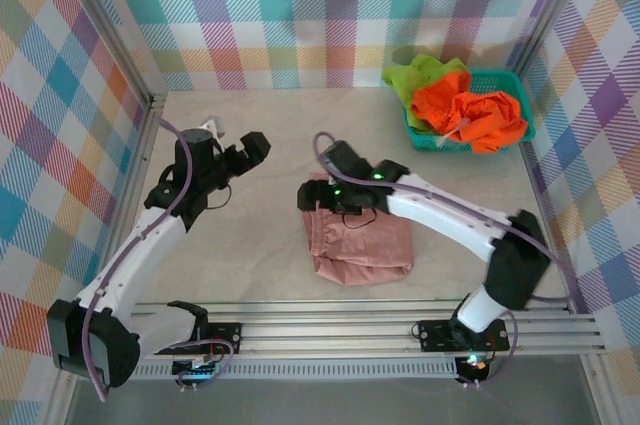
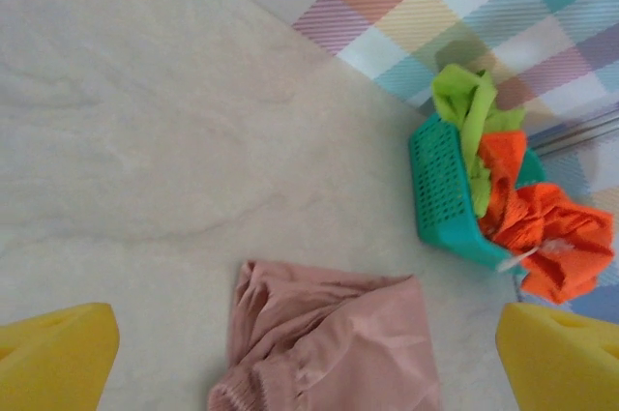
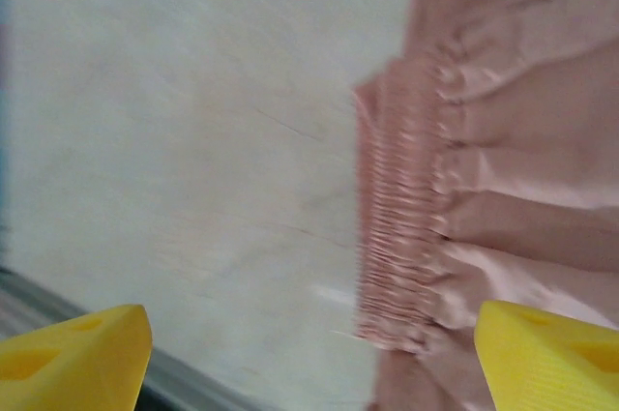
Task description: Fold and stack the shorts
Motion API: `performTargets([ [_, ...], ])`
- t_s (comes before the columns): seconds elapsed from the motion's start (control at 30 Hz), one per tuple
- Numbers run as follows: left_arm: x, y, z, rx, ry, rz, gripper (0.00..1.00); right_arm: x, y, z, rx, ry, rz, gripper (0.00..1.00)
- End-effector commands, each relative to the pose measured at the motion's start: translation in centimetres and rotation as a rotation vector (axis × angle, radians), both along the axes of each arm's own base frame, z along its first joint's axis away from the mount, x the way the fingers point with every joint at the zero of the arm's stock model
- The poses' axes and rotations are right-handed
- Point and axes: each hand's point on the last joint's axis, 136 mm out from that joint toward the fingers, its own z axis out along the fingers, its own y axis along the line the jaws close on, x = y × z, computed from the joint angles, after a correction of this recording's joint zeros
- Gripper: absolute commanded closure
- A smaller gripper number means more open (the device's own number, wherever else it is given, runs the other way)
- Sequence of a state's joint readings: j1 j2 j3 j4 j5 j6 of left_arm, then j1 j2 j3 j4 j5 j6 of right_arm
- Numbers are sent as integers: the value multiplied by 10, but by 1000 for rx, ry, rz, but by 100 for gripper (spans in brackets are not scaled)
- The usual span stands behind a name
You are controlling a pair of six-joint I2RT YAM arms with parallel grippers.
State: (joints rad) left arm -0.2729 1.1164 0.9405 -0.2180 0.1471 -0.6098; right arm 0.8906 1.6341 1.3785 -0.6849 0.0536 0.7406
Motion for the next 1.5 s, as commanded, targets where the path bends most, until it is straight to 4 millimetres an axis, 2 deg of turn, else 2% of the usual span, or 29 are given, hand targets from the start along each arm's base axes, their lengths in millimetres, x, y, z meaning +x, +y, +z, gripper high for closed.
performTargets([
  [0.0, -22, 9, -40, 60, 110, -5, 0, -14, -25, -32, -328, 59, 69, 16],
  [0.13, -35, 11, -52, 45, 126, -4, 0, -7, 4, -50, -428, 43, 107, 23],
  [0.3, -43, 8, -60, 20, 147, -20, 0, -2, 26, -81, -466, 101, 110, 30],
  [0.43, -46, 10, -63, 11, 143, -8, 0, 1, 24, -101, -521, 123, 106, 42],
  [0.67, -50, 17, -64, 18, 131, 21, 0, 1, 9, -134, -629, 143, 126, 53],
  [0.77, -53, 23, -62, 23, 120, 50, 0, 1, -1, -145, -646, 164, 129, 63],
  [0.93, -56, 28, -57, 38, 110, 71, 0, 4, -32, -157, -666, 200, 138, 80],
  [1.03, -56, 29, -57, 39, 105, 77, 0, 5, -58, -163, -683, 218, 151, 86],
  [1.47, -55, 29, -56, 34, 95, 81, 0, 26, -197, -167, -724, 321, 40, 86],
])
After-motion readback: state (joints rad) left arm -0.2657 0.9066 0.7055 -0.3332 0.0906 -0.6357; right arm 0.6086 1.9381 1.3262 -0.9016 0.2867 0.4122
